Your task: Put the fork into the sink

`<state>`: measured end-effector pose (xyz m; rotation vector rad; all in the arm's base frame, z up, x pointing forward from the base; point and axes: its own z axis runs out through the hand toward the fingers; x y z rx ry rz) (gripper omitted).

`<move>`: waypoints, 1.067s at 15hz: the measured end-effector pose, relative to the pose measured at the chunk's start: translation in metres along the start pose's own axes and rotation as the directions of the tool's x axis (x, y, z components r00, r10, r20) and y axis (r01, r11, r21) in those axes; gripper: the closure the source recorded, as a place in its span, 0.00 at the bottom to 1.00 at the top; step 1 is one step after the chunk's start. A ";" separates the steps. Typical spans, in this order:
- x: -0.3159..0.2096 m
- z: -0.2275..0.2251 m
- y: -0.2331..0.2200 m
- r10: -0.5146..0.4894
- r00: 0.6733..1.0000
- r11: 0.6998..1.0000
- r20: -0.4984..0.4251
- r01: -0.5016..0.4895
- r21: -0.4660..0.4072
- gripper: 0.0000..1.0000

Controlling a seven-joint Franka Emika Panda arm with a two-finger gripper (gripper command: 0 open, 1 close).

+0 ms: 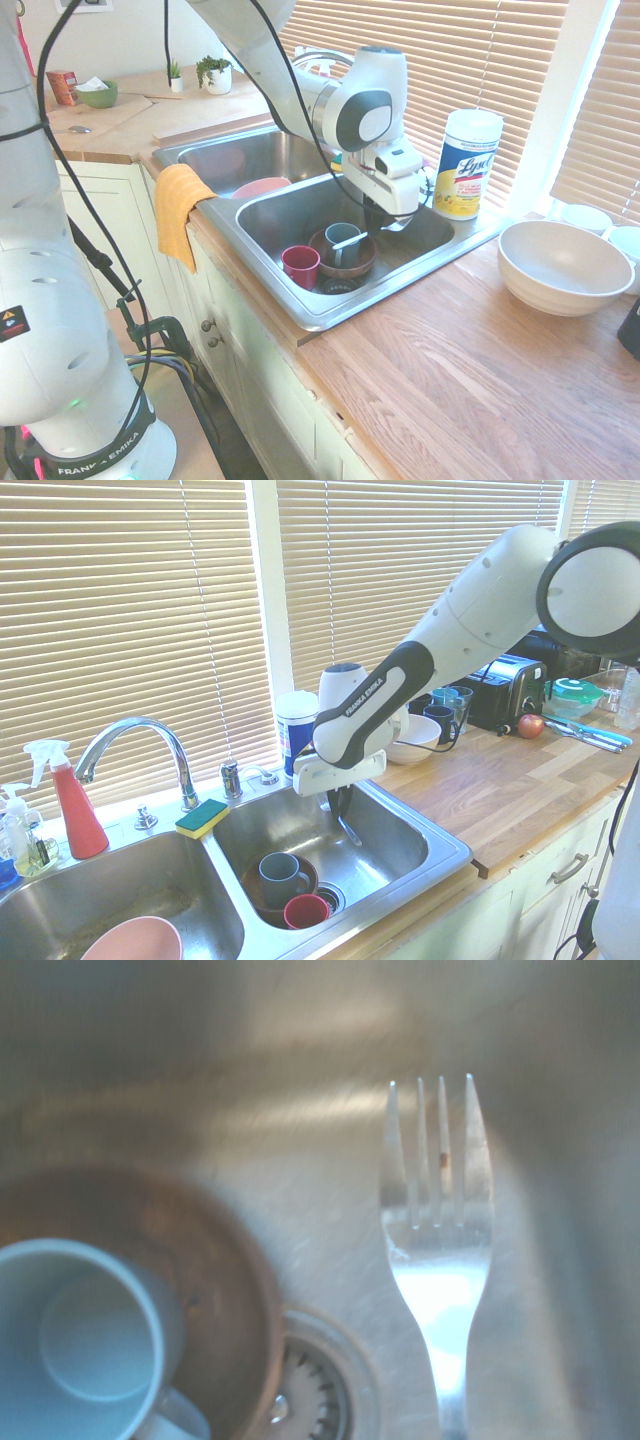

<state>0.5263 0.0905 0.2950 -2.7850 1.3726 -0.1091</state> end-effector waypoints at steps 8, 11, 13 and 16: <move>-0.015 0.083 -0.003 -0.110 0.993 0.994 0.036 0.110 -0.004 1.00; -0.014 0.110 -0.004 -0.126 0.992 0.992 0.019 0.126 -0.013 1.00; -0.019 0.129 -0.008 -0.142 0.990 0.989 0.017 0.143 -0.027 1.00; -0.023 0.146 -0.019 -0.154 0.988 0.987 0.019 0.155 -0.039 1.00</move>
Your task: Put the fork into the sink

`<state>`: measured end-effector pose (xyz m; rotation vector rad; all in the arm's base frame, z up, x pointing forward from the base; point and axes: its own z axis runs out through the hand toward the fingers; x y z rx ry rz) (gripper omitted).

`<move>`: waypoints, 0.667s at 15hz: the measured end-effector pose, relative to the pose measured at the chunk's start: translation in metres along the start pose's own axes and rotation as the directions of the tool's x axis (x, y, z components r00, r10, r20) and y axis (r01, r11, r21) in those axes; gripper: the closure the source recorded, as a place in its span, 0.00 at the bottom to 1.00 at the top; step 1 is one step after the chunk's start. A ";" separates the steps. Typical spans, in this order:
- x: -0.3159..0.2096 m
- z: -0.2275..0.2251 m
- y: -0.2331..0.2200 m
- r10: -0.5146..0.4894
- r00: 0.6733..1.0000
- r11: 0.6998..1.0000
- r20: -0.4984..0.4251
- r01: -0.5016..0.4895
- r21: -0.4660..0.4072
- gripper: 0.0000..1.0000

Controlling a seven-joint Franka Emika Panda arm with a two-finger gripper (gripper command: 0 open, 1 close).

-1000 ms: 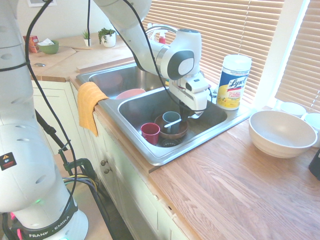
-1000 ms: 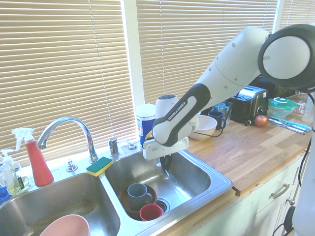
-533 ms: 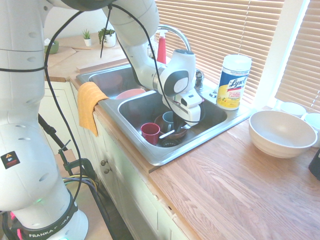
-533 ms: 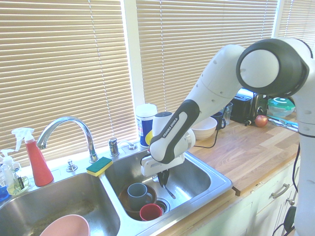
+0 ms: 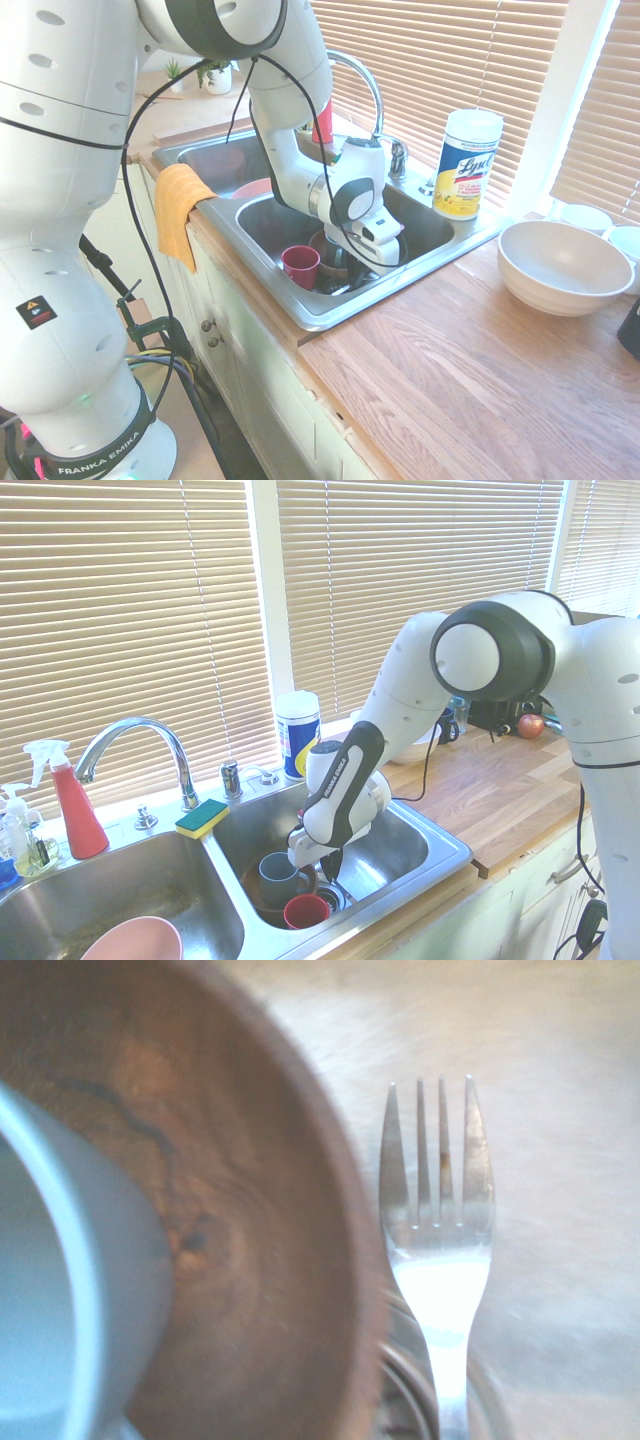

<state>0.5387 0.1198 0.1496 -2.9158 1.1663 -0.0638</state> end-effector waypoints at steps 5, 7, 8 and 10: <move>0.005 0.018 0.001 0.004 1.000 1.000 0.009 -0.004 -0.022 0.00; 0.004 0.018 0.000 0.005 1.000 1.000 0.023 -0.005 -0.020 0.00; 0.004 0.018 0.001 0.006 1.000 1.000 0.027 -0.005 -0.020 0.00; 0.005 0.019 0.001 0.006 0.999 1.000 0.032 -0.006 -0.023 0.00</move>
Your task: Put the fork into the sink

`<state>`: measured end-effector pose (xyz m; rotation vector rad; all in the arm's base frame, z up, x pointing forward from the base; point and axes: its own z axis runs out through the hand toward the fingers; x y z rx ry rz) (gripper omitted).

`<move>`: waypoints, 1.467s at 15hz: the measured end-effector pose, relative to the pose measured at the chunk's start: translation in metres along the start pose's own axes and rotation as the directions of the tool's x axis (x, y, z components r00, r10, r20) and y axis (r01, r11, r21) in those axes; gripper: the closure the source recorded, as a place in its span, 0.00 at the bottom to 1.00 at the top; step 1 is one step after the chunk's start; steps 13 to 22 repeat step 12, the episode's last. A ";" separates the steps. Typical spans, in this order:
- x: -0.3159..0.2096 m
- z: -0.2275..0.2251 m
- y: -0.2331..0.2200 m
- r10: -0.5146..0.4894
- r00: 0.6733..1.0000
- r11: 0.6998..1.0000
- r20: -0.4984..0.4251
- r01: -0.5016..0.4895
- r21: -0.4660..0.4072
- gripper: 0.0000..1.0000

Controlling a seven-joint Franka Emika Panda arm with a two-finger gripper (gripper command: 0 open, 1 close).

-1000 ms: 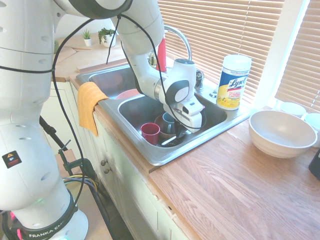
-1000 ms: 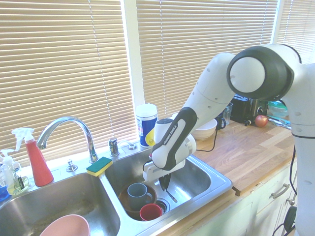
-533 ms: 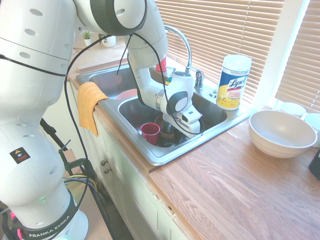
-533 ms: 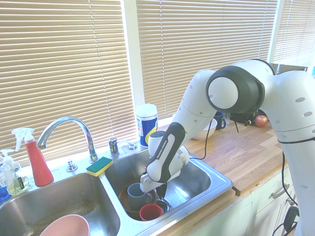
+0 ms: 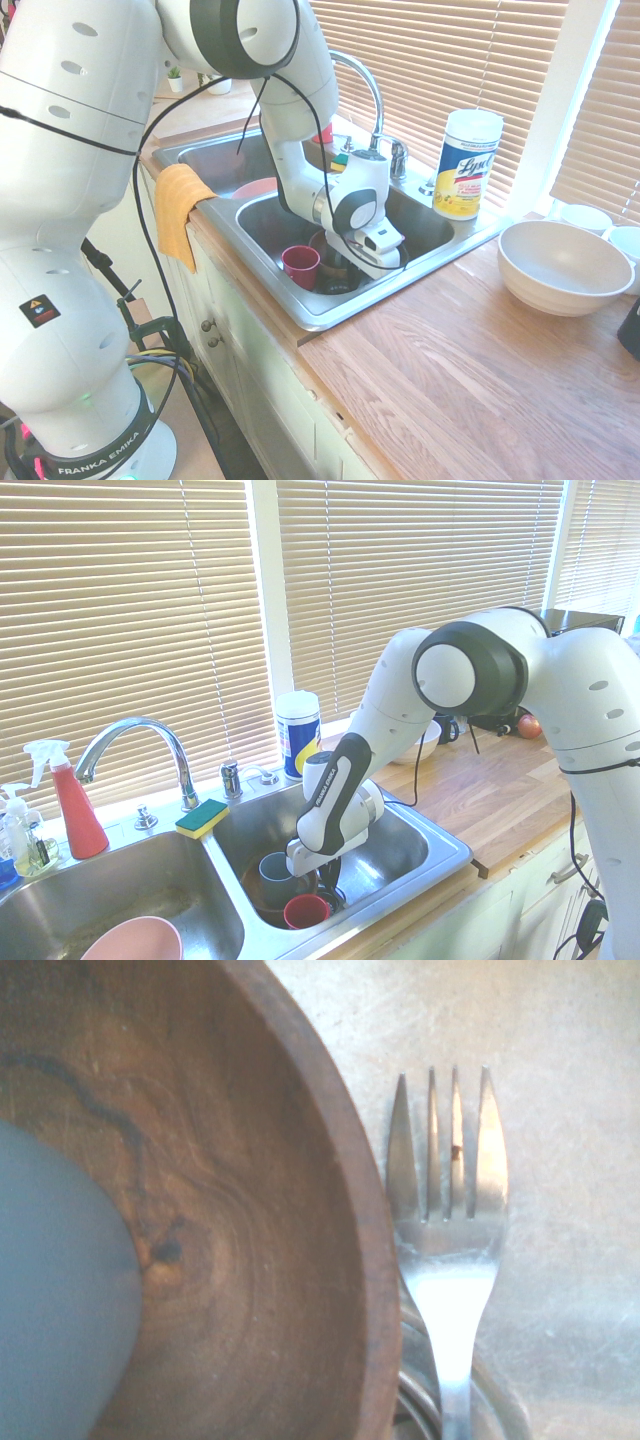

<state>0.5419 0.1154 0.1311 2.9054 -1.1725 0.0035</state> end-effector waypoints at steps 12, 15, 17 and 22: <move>0.005 -0.147 -0.016 -0.027 0.998 0.999 -0.061 0.029 0.035 0.00; 0.005 -0.147 -0.016 -0.027 0.998 0.999 -0.061 0.029 0.035 0.00; 0.005 -0.147 -0.016 -0.027 0.998 0.999 -0.061 0.029 0.035 0.00; 0.005 -0.147 -0.016 -0.027 0.998 0.999 -0.061 0.029 0.035 0.00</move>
